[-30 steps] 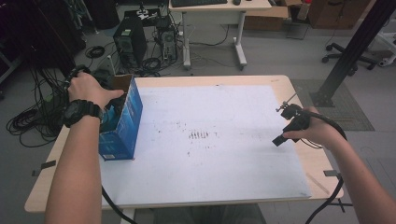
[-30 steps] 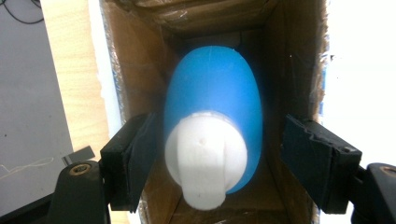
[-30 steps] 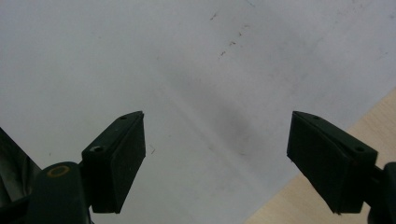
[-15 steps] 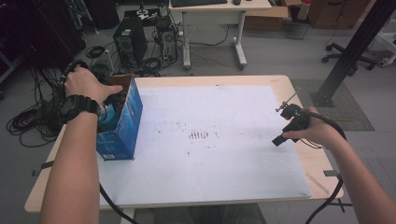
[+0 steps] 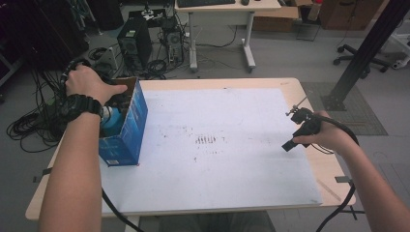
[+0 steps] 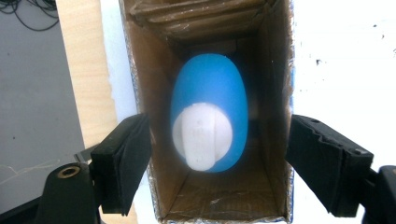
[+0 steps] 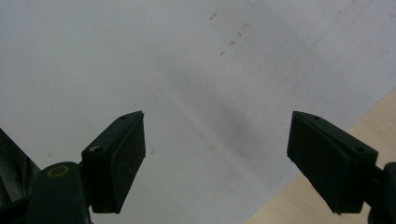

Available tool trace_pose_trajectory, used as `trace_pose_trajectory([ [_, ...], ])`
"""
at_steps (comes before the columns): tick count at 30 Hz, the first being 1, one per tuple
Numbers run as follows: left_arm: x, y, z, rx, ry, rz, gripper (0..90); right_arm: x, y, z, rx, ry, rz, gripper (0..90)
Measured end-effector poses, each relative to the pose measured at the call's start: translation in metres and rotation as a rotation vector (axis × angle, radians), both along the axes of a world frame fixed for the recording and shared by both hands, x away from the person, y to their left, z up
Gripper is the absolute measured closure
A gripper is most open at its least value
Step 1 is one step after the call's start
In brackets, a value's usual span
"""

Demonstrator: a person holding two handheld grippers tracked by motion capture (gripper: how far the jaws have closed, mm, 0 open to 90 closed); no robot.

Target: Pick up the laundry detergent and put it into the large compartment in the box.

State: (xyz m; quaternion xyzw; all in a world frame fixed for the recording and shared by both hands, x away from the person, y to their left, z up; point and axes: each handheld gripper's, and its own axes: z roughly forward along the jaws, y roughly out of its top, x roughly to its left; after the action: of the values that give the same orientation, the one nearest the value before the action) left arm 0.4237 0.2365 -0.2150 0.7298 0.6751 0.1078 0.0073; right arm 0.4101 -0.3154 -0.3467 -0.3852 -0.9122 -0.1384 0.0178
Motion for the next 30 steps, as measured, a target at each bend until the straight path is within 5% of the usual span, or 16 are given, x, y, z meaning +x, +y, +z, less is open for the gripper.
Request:
trace_pose_trajectory([
  [30, 0.002, -0.036, 0.026, -0.005, -0.048, -0.165, 22.1, -0.001, -0.004, 0.001, 0.005, 0.0, -0.007, 19.9],
])
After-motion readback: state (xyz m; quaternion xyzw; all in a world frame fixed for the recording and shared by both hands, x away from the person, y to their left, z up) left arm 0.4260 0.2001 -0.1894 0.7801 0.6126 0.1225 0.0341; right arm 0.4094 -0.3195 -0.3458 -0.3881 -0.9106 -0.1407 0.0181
